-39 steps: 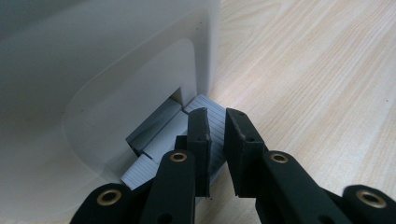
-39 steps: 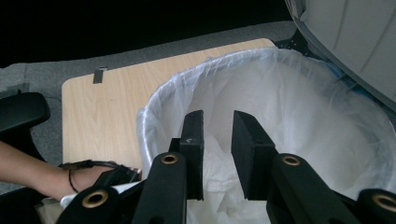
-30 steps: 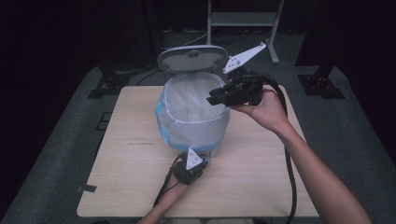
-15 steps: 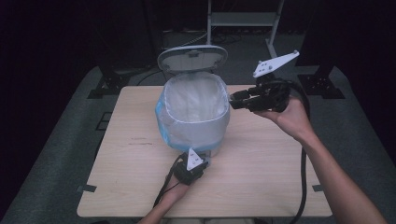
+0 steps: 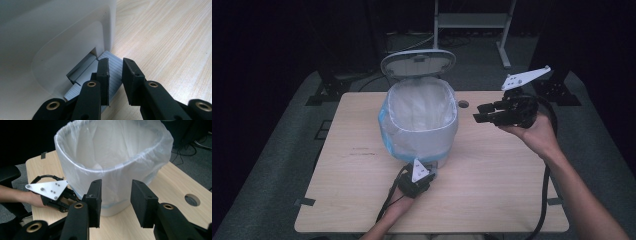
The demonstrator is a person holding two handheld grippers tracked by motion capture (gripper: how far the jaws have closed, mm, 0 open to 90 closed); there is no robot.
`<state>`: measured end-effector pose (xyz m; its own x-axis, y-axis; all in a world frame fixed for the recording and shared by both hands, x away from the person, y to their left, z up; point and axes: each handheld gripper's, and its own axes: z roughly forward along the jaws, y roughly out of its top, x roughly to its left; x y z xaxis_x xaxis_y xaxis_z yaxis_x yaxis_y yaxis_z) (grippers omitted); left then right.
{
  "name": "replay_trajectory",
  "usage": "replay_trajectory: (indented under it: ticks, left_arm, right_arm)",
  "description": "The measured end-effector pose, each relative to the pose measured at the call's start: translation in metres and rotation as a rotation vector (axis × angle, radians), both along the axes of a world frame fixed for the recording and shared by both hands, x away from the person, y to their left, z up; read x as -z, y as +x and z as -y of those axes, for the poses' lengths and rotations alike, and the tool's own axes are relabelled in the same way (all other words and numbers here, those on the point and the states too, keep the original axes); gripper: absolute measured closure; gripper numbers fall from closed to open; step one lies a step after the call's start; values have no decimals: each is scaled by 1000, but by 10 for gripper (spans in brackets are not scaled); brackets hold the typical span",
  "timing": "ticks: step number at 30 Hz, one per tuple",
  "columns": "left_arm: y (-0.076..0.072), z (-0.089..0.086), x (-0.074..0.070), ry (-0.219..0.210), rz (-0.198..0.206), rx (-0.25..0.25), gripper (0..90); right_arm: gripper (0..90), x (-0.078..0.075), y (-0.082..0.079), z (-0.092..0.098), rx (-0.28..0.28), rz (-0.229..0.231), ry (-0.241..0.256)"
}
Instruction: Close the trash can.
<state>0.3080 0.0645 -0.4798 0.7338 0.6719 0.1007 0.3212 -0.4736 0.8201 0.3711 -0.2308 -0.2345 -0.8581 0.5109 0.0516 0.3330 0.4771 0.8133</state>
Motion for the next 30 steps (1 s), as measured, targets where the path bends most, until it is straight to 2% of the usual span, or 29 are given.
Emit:
replay_trajectory:
  ticks: [18, 30]
  left_arm:
    - [0, 1, 0, -5, -3, 2, 749]
    - [0, 0, 0, -9, -6, 6, 749]
  right_arm:
    - [591, 22, -1, 23, 36, -28, 14]
    - [587, 42, -2, 42, 66, -53, 39]
